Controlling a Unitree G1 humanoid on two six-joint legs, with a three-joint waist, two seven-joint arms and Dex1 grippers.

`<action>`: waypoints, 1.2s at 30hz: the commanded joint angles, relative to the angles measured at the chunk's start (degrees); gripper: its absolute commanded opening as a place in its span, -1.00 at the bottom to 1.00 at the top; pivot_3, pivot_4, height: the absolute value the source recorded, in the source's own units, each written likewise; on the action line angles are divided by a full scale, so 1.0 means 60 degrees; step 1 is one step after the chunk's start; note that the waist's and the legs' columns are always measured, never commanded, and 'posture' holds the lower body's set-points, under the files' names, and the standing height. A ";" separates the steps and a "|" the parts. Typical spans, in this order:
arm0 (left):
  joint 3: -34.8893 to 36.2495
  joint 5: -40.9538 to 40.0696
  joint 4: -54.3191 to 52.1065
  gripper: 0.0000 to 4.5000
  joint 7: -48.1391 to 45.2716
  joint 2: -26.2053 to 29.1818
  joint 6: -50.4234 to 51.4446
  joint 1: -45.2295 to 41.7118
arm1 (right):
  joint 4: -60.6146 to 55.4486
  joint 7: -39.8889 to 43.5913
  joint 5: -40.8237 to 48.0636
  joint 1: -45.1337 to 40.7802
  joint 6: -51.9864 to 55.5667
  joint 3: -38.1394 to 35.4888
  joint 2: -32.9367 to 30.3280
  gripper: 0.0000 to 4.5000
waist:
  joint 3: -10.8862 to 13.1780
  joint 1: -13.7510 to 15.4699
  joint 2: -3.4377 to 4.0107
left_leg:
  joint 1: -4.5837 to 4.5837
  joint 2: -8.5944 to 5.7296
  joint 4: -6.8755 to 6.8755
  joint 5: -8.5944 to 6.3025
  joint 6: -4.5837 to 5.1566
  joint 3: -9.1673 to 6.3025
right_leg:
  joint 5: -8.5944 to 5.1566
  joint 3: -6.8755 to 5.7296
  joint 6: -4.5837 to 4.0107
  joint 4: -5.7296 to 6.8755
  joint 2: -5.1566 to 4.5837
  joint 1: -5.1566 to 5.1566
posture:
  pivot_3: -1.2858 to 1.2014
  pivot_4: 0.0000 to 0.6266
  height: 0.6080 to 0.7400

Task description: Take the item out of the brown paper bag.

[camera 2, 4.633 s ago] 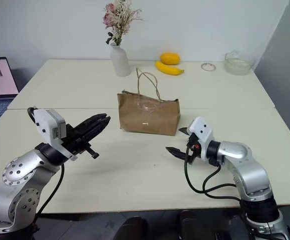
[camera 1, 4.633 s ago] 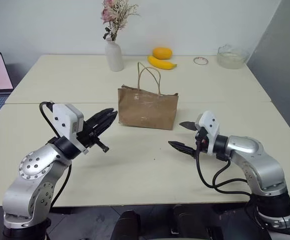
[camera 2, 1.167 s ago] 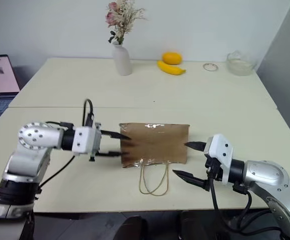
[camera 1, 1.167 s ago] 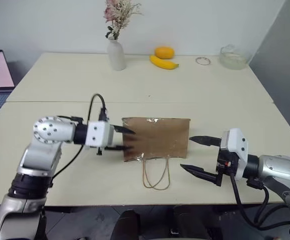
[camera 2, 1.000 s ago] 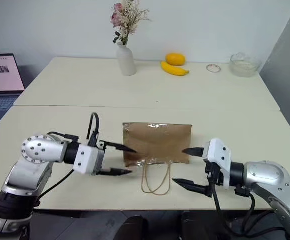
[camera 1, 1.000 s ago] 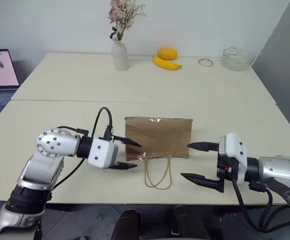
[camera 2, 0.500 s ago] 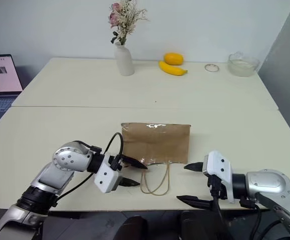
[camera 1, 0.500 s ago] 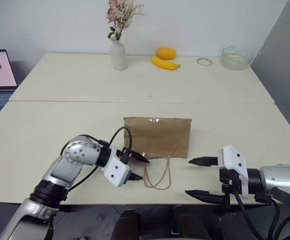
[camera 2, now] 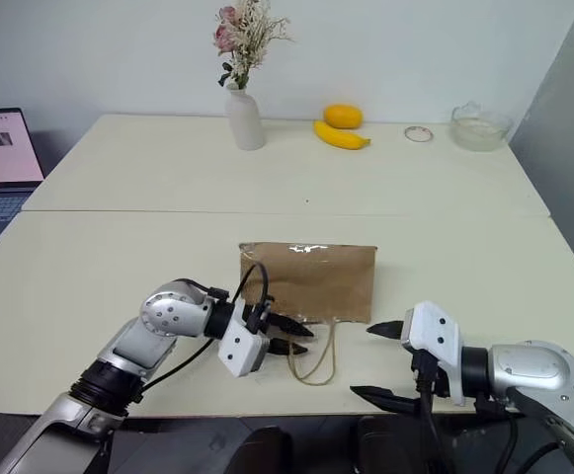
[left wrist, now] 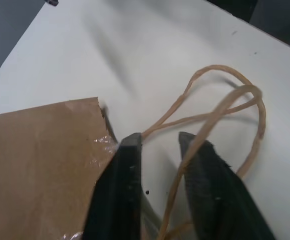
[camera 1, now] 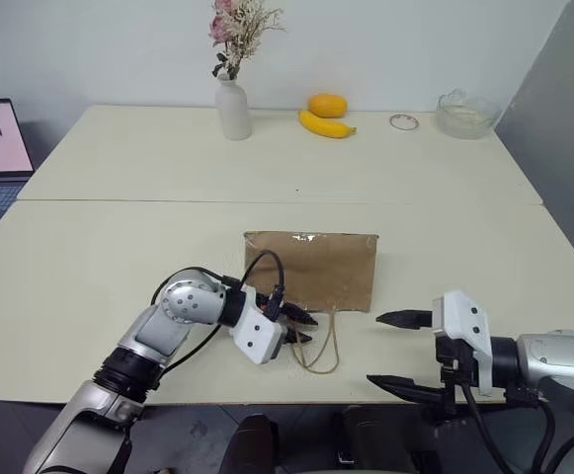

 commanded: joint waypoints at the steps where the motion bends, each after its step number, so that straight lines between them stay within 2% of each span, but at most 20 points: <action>1: 0.0603 -0.1241 -0.0853 -0.98 0.1068 -0.0784 0.2547 -0.0290 | -0.0292 0.0036 -0.0137 -0.0133 -0.0138 0.0072 -0.0142 1.00 | 0.0000 -0.0007 0.0000 | 0.0000 -0.0001 0.0000 0.0000 0.0000 0.0000 | 0.0000 -0.0001 0.0000 0.0001 0.0000 0.0001 | 0.03 -0.52 1.00; 4: 0.0970 -0.1899 -0.1395 -0.98 0.1528 -0.1218 0.4381 -0.0586 | -0.0275 0.0257 -0.0228 -0.0159 -0.0233 0.0165 -0.0301 1.00 | 0.0002 0.0010 -0.0005 | -0.0024 -0.0001 0.0034 0.0000 0.0000 -0.0016 | 0.0001 -0.0016 0.0004 0.0001 -0.0001 0.0001 | 0.03 -0.52 1.00; 9: 0.1539 -0.2435 -0.1467 -0.98 0.2123 -0.1511 0.5894 -0.1267 | -0.0373 0.0408 -0.0062 -0.0688 -0.0147 0.0468 -0.0382 1.00 | 0.0001 -0.0021 -0.0004 | -0.0021 -0.0006 0.0040 -0.0001 0.0000 -0.0020 | 0.0002 -0.0014 0.0007 0.0002 0.0001 0.0005 | 0.03 -0.52 1.00; 16: 0.1617 -0.2166 -0.1091 -0.98 0.2038 -0.1382 0.5585 -0.1447 | -0.0019 0.0107 -0.1355 -0.2327 -0.0415 0.2368 0.0184 1.00 | 0.0001 -0.0030 -0.0004 | -0.0017 -0.0013 0.0039 -0.0001 0.0000 -0.0024 | 0.0004 -0.0010 0.0009 0.0005 0.0016 0.0001 | 0.03 -0.52 1.00; 23: 0.1581 -0.2134 -0.1078 -0.98 0.2022 -0.1355 0.5448 -0.1326 | 0.0659 0.0268 -0.2940 -0.3235 -0.1141 0.3920 0.0707 1.00 | 0.0001 -0.0027 -0.0004 | -0.0020 -0.0008 0.0040 -0.0001 0.0000 -0.0028 | 0.0004 -0.0003 0.0009 0.0003 0.0002 0.0001 | 0.03 -0.52 1.00; 26: 0.1570 -0.2106 -0.1008 -1.00 0.2027 -0.1376 0.5410 -0.1350 | 0.1241 0.0285 -0.3665 -0.3534 -0.1546 0.4461 0.0977 0.72 | 0.0001 -0.0028 -0.0004 | -0.0016 -0.0008 0.0041 0.0000 0.0000 -0.0030 | 0.0004 0.0000 0.0010 0.0004 0.0002 0.0001 | 0.03 -0.52 1.00; 36: 0.1661 -0.2000 -0.0801 -1.00 0.1904 -0.1159 0.5243 -0.1401 | 0.2418 0.0343 -0.5370 -0.3883 -0.2665 0.5242 0.1569 -0.85 | 0.0001 -0.0029 -0.0003 | -0.0017 -0.0007 0.0040 -0.0001 0.0000 -0.0031 | 0.0004 -0.0003 0.0008 0.0010 0.0003 -0.0003 | 0.03 -0.52 1.00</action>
